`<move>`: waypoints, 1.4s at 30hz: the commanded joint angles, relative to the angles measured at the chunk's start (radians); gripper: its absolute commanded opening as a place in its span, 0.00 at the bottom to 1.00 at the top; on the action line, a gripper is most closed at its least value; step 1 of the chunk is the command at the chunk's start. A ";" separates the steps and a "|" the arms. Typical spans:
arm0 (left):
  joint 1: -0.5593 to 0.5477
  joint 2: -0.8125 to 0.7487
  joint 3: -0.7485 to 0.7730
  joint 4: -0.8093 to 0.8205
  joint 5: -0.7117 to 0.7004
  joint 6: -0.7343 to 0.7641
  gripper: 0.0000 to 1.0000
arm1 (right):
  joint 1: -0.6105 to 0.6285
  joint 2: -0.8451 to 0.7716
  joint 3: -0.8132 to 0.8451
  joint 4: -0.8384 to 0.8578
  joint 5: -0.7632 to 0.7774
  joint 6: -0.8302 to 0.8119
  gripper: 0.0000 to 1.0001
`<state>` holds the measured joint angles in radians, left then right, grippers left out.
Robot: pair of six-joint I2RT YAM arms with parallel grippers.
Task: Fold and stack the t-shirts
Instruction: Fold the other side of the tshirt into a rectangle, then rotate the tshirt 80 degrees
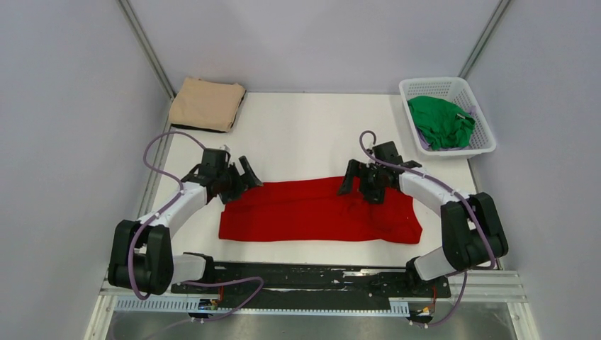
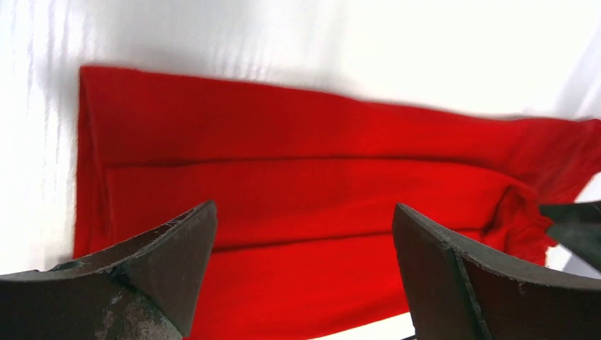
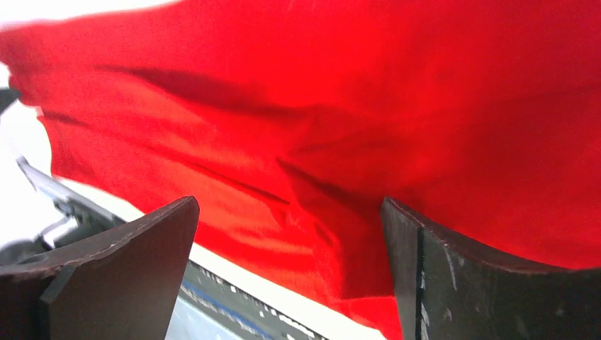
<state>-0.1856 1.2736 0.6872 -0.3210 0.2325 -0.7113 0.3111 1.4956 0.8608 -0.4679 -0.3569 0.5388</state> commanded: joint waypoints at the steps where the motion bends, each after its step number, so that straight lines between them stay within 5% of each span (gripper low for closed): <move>1: -0.005 -0.017 -0.020 -0.077 -0.079 0.042 1.00 | 0.067 -0.089 -0.075 -0.001 -0.205 -0.137 1.00; 6: -0.004 -0.078 -0.036 -0.170 -0.158 0.057 1.00 | 0.151 -0.213 -0.140 -0.096 -0.210 -0.150 1.00; 13: -0.005 -0.178 -0.027 -0.259 -0.220 0.036 1.00 | 0.150 -0.402 -0.144 -0.149 0.020 -0.002 1.00; 23: -0.005 -0.198 0.108 -0.156 -0.027 0.102 1.00 | 0.038 -0.538 -0.249 -0.189 0.139 0.296 1.00; 28: -0.028 -0.015 0.104 -0.008 0.126 0.065 1.00 | -0.002 -0.527 -0.382 -0.128 0.120 0.451 1.00; 33: -0.061 0.094 0.076 -0.020 0.070 0.088 1.00 | -0.072 -0.477 -0.450 -0.014 0.133 0.464 1.00; 42: -0.063 0.016 -0.141 -0.050 -0.039 0.031 1.00 | -0.204 -0.124 -0.253 0.223 0.131 0.278 1.00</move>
<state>-0.2466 1.3537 0.6601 -0.3481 0.2516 -0.6495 0.1303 1.2003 0.5117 -0.4400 -0.3225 0.9516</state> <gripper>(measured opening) 0.997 0.998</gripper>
